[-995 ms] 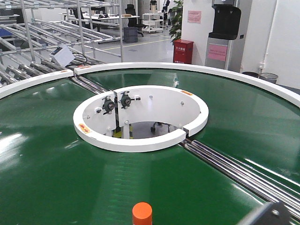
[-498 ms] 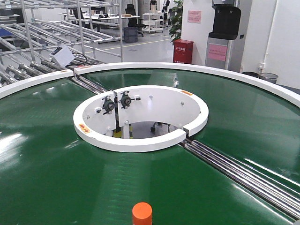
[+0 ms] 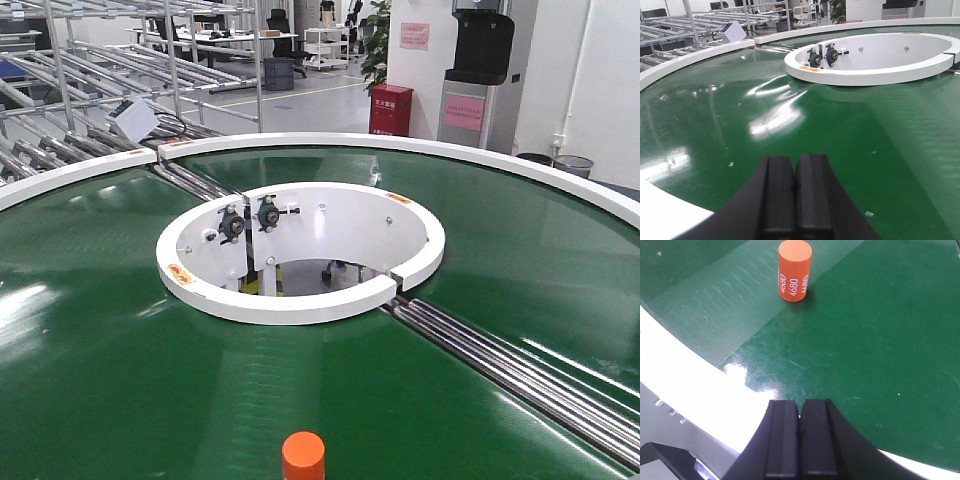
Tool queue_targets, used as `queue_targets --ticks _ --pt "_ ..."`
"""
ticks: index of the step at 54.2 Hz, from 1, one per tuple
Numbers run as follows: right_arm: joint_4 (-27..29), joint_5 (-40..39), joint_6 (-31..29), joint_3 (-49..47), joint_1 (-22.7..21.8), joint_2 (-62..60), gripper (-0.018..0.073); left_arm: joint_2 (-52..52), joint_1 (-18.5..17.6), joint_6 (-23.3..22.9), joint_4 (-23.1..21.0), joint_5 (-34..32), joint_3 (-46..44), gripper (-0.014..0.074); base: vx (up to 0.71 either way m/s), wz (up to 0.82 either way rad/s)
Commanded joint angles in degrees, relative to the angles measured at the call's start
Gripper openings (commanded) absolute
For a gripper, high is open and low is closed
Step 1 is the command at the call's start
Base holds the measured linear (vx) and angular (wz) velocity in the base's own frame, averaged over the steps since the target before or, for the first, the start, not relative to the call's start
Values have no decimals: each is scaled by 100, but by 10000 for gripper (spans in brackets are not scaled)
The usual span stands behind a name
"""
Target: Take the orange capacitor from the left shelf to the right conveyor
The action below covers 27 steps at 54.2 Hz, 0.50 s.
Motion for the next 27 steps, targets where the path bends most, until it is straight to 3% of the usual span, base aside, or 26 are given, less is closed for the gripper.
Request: queue_targets --ticks 1,14,27 --pt "-58 -328 -38 -157 -8 -38 -11 -71 -30 -9 -20 -473 186 -6 0 0" --pt "-75 -552 -38 -87 -142 -413 -11 -71 -30 -9 -20 -473 186 -6 0 0" --pt "-49 -2291 -38 1213 -1436 -1489 -11 -71 -30 -9 -20 -473 186 -6 0 0"
